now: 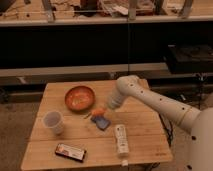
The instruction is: Place the pepper on the white sponge
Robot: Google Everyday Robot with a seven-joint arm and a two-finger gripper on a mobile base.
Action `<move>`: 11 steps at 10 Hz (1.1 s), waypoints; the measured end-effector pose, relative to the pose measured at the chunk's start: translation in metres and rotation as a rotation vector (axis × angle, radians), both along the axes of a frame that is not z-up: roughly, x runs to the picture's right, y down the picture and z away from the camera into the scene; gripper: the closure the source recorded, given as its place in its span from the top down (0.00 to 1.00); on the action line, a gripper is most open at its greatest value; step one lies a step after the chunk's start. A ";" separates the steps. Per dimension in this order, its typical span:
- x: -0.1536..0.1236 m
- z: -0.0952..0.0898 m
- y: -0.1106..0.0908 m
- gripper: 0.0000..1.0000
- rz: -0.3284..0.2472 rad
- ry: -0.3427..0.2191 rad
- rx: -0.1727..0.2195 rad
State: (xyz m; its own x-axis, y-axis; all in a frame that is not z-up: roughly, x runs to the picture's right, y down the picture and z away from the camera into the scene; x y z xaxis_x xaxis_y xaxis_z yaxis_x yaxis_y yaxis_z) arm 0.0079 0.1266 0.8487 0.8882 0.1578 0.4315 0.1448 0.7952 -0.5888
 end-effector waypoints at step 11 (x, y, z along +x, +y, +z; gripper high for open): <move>-0.002 -0.001 0.003 0.20 0.003 -0.005 -0.004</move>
State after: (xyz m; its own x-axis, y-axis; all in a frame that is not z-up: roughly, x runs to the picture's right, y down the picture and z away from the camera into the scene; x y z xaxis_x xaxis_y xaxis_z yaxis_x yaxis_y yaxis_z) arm 0.0063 0.1292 0.8481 0.8855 0.1621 0.4354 0.1454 0.7934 -0.5911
